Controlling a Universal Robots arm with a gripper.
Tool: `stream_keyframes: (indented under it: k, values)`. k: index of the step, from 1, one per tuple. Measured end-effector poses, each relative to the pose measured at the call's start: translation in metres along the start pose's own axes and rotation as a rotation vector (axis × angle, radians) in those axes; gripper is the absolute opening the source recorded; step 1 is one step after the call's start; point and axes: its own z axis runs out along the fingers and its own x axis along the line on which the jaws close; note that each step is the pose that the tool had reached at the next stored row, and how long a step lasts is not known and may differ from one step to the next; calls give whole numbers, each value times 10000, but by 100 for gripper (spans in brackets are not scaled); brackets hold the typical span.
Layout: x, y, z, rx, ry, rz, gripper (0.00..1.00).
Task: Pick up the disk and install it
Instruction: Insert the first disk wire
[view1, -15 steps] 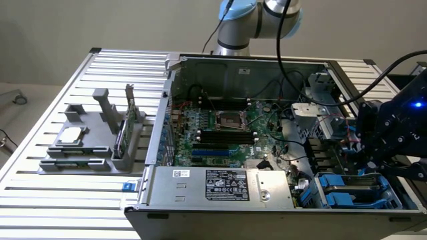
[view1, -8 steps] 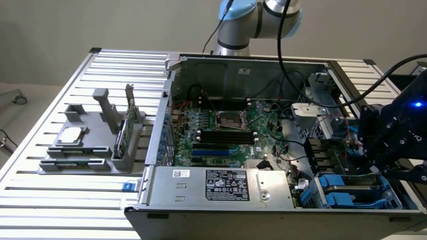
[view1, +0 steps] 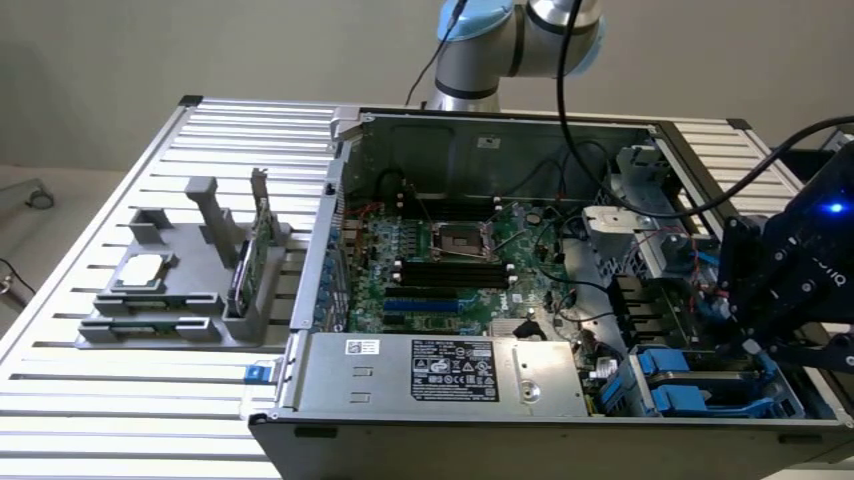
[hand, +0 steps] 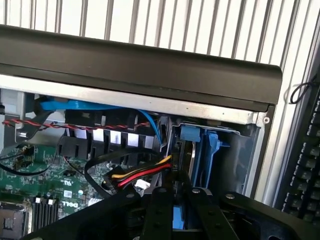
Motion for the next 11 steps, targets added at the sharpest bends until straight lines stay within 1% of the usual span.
stream_keyframes:
  k: [2,6,7,8,11]
  values:
    - [0,0,-2,93,0,135,17]
    - [0,0,-1,312,37,448,17]
    - [0,0,-1,355,47,535,17]
    - [0,-1,0,387,56,653,17]
    - [-1,2,-1,413,60,894,17]
